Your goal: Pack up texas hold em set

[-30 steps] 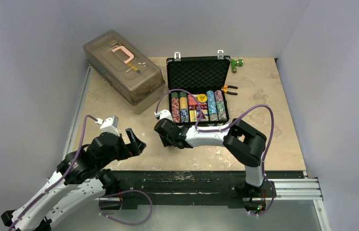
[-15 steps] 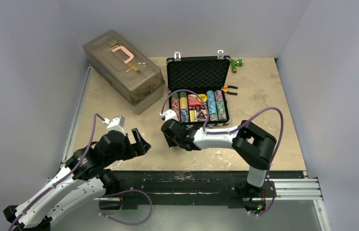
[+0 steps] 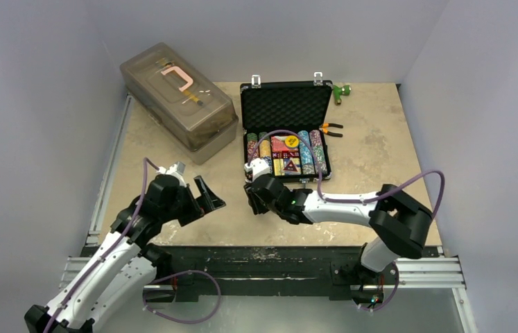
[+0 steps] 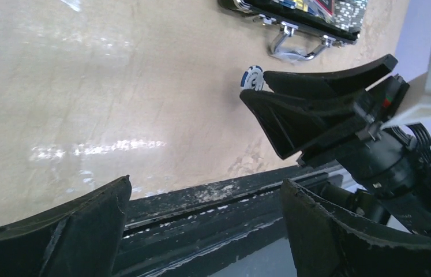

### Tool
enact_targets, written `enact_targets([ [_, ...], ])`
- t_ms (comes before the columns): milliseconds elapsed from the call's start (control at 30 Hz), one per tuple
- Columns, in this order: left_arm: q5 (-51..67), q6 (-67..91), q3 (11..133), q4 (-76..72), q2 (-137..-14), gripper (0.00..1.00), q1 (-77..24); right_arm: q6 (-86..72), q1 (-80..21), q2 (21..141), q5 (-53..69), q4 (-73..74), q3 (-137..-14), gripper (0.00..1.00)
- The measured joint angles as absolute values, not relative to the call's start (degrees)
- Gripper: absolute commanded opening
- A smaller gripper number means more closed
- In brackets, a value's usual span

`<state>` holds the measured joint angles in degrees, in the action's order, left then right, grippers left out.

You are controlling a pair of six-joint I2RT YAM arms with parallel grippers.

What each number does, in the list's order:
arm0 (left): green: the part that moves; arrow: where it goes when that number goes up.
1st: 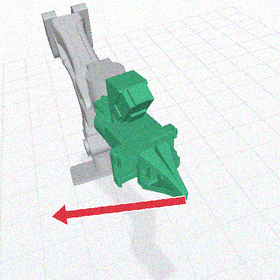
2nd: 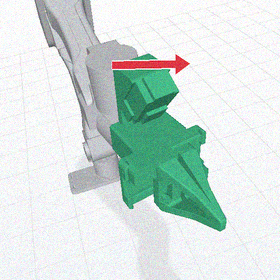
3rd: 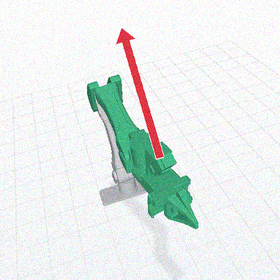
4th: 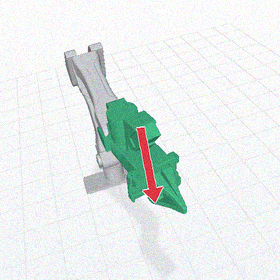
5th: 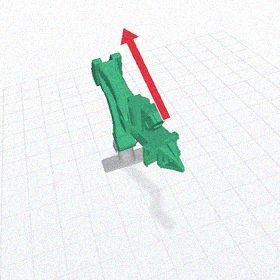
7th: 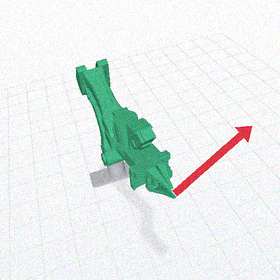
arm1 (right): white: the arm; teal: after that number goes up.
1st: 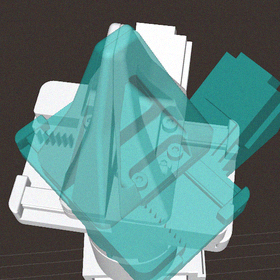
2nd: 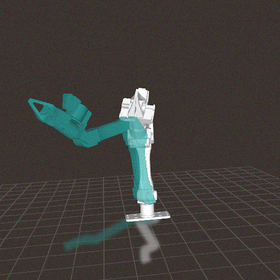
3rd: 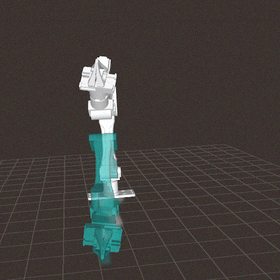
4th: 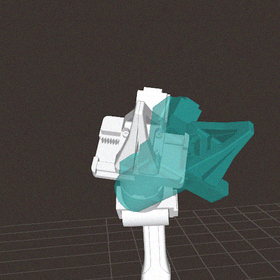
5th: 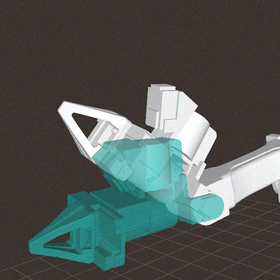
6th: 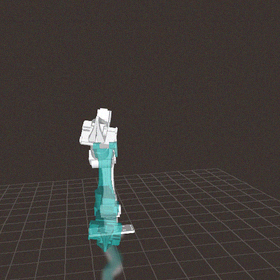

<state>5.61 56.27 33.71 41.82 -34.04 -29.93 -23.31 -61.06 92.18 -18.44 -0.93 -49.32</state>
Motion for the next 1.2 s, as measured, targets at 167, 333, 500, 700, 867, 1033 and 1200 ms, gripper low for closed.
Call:
enact_targets([
  [167, 16.3, 55.9, 31.0, 33.0, -40.1, 0.89, -24.9, -22.0, -60.7, 85.3, -15.2, -1.9, -45.1, 0.31],
  [333, 24.4, 56.4, 29.2, 24.4, -47.1, 0.83, -23.1, -20.7, -60.6, 76.9, -12.4, -2.6, -41.4, 0.31],
  [500, 30.8, 58.0, 29.0, 15.3, -52.2, 0.76, -23.0, -19.8, -60.6, 72.5, -10.6, -2.6, -40.7, 0.31],
  [700, 35.7, 60.0, 28.5, 7.2, -56.5, 0.73, -23.0, -19.0, -60.6, 70.8, -9.1, -2.1, -40.7, 0.31],
  [867, 36.5, 61.6, 28.5, 3.8, -57.3, 0.68, -23.6, -18.6, -60.6, 69.3, -7.9, -1.7, -40.7, 0.31],
  [1033, 36.7, 62.5, 28.8, 1.0, -60.2, 0.65, -25.7, -18.2, -60.6, 68.5, -7.5, -1.3, -40.7, 0.31],
  [1200, 36.6, 62.7, 30.6, 0.7, -63.1, 0.58, -27.6, -17.9, -60.6, 68.5, -7.2, -0.8, -40.7, 0.3],
])
